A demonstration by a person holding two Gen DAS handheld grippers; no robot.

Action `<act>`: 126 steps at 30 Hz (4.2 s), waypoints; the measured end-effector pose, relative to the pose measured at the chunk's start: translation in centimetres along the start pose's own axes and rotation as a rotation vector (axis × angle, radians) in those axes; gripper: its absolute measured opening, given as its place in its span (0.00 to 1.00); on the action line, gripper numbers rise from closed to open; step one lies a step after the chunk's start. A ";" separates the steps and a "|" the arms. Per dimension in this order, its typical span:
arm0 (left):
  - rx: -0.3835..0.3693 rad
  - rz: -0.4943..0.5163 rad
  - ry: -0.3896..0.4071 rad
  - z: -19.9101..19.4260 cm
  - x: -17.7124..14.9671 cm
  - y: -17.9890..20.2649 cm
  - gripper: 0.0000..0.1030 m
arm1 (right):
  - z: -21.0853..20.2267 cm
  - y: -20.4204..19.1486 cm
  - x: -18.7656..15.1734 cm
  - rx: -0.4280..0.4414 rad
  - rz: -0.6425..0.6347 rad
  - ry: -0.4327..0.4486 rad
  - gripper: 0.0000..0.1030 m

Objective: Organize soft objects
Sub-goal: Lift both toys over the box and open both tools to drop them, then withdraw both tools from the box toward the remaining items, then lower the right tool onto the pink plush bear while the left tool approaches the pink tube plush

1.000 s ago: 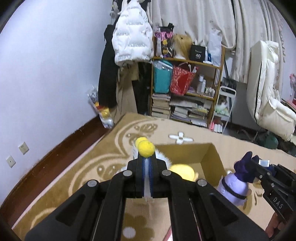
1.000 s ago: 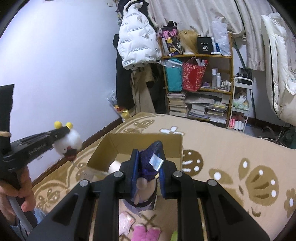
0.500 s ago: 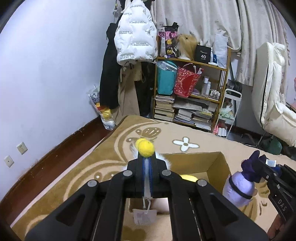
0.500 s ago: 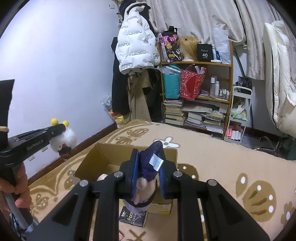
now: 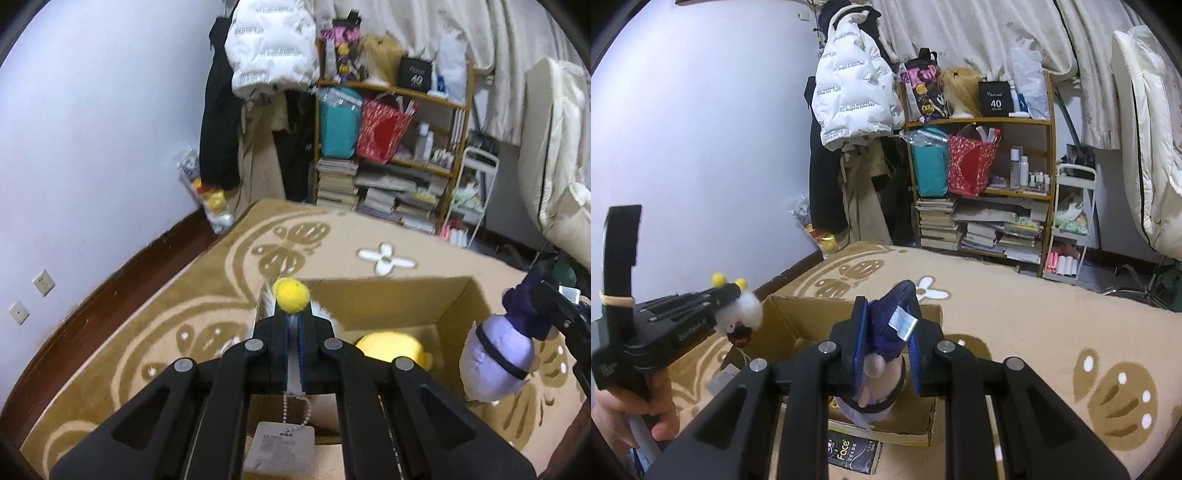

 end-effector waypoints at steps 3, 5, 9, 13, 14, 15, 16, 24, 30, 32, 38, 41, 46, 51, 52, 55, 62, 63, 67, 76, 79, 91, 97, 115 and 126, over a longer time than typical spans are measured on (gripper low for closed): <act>0.012 -0.005 -0.041 1.2 -0.8 -0.4 0.05 | 0.9 -0.1 -0.7 0.019 0.019 -0.020 0.20; 0.036 0.005 -0.056 1.6 -1.2 -0.5 0.07 | 1.5 -0.3 -1.2 0.022 0.015 -0.036 0.20; 0.071 0.003 -0.090 2.3 -1.9 -1.3 0.08 | 2.1 -0.6 -1.8 0.032 0.011 -0.049 0.24; 0.081 -0.019 -0.111 2.6 -2.3 -1.9 0.13 | 2.2 -0.7 -2.0 0.033 0.010 -0.060 0.28; 0.082 -0.020 -0.114 2.5 -2.4 -2.0 0.13 | 2.2 -0.7 -2.1 0.035 0.012 -0.063 0.33; 0.086 -0.019 -0.119 2.5 -2.5 -2.1 0.13 | 2.2 -0.6 -2.3 0.038 0.014 -0.067 0.35; 0.098 -0.017 -0.121 2.5 -2.6 -2.2 0.15 | 2.2 -0.6 -2.4 0.046 0.019 -0.073 0.37; 0.120 0.005 -0.138 1.4 -2.7 -2.9 0.28 | 1.7 -1.3 -2.8 0.045 -0.014 -0.096 0.66; 0.126 0.002 -0.066 -0.9 -2.0 -3.3 0.76 | 0.8 -1.2 -2.7 0.036 -0.010 -0.093 0.86; 0.120 -0.004 -0.063 -1.2 -1.9 -3.4 0.89 | 0.5 -1.1 -2.6 0.030 -0.009 -0.089 0.90; 0.107 0.002 0.005 -2.8 -1.4 -3.4 1.00 | -0.3 -1.0 -2.3 0.012 -0.005 -0.078 1.00; 0.111 0.010 0.004 -3.3 -1.5 -3.4 1.00 | -0.5 -0.9 -2.4 0.007 -0.009 -0.089 1.00; 0.122 0.003 -0.013 -4.0 -1.8 -3.8 1.00 | -1.5 -0.5 -2.8 -0.001 0.007 -0.101 1.00; 0.107 -0.014 -0.017 -5.2 -2.1 -4.3 1.00 | -2.5 0.0 -2.9 -0.009 0.022 -0.100 1.00; 0.111 -0.011 -0.016 -5.4 -2.2 -4.4 1.00 | -2.8 0.1 -2.9 -0.009 0.026 -0.099 1.00; 0.116 0.010 -0.021 -6.1 -2.7 -4.5 1.00 | -3.7 0.1 -2.9 -0.007 0.031 -0.099 1.00; 0.070 0.060 -0.027 -8.2 -3.4 -3.3 1.00 | -5.5 -0.5 -3.0 -0.021 0.019 -0.097 1.00; 0.072 0.069 -0.028 -8.4 -3.6 -3.3 1.00 | -5.8 -0.6 -3.2 -0.019 0.021 -0.099 1.00; 0.076 0.088 -0.038 -9.4 -4.3 -3.1 1.00 | -6.4 -1.0 -3.7 -0.005 0.032 -0.107 1.00; 0.076 0.088 -0.107 -10.0 -7.0 -3.0 1.00 | -7.3 -1.4 -6.0 0.029 0.059 -0.156 1.00; 0.080 0.107 -0.119 -10.3 -7.7 -2.7 1.00 | -7.3 -1.7 -6.8 0.034 0.043 -0.181 1.00; 0.101 0.129 -0.193 -9.3 -9.9 -2.6 1.00 | -6.5 -2.2 -10.5 0.066 0.033 -0.300 0.91; 0.094 0.117 -0.247 -7.9 -11.1 -2.6 1.00 | -5.9 -2.6 -12.3 0.081 0.033 -0.351 0.90; 0.073 0.185 -0.483 -3.2 -16.8 0.1 1.00 | -3.0 -4.2 -17.6 0.136 0.038 -0.541 0.73; 0.091 0.246 -0.560 -1.4 -19.3 1.6 1.00 | -1.7 -5.5 -19.7 0.142 -0.013 -0.619 0.73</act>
Point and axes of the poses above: each gripper's, at about its wrist camera, not at the fingertips, and z roughly the way its jaws point, y to its right, x to its top, the point moved 8 cm from there along z, roughly the way its jaws point, and after that the axes turned 9 degrees about -z, right-handed, at the moved point
